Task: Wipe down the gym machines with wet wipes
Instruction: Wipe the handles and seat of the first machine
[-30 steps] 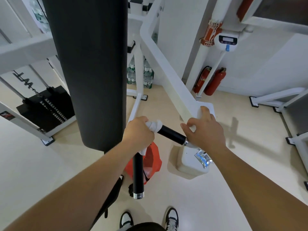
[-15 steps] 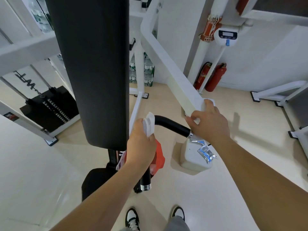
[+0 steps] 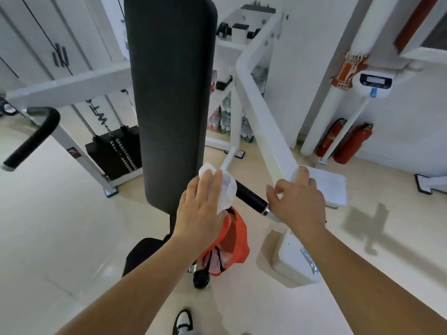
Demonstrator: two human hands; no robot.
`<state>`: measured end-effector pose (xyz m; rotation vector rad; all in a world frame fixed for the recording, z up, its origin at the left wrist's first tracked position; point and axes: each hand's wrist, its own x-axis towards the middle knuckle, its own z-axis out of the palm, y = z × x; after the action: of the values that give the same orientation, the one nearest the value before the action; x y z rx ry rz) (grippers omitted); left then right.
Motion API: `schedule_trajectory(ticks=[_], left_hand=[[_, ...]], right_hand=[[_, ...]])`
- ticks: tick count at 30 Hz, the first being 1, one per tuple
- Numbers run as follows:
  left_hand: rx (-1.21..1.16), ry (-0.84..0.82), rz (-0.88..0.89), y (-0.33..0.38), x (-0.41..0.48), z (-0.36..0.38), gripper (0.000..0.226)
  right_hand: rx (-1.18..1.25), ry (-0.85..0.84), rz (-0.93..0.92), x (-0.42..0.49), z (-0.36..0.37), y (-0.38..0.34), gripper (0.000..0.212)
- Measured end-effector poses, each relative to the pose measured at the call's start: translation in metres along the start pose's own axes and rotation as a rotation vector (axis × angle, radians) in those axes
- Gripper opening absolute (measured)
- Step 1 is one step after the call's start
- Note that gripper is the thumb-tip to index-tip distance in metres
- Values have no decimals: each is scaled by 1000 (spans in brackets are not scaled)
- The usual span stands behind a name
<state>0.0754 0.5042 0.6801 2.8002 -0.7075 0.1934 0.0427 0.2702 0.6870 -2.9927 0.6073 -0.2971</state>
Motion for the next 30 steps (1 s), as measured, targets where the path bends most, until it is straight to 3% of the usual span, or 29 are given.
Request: schedule_trajectory(ticks=[3, 6, 8, 12, 15, 20, 25, 30], left_hand=[[56, -92, -97, 7, -25, 0, 110], [172, 58, -199, 21, -35, -10, 81], [210, 49, -263, 31, -30, -12, 71], [62, -34, -479, 50, 3, -7, 72], [-74, -23, -625, 46, 32, -13, 36], [-174, -124, -612, 13, 59, -18, 9], [-709, -339, -510, -12, 60, -27, 23], [-522, -55, -619, 1, 24, -12, 11]], right_hand=[[28, -28, -7, 2, 3, 2, 41], [29, -30, -11, 2, 2, 4, 41], [22, -12, -22, 1, 3, 5, 41], [9, -24, -20, 3, 4, 5, 41], [-4, -24, -15, 2, 3, 4, 42], [-19, -12, -19, 3, 3, 2, 42], [-18, -20, -17, 2, 4, 3, 43], [-29, -31, -22, 3, 4, 4, 45]])
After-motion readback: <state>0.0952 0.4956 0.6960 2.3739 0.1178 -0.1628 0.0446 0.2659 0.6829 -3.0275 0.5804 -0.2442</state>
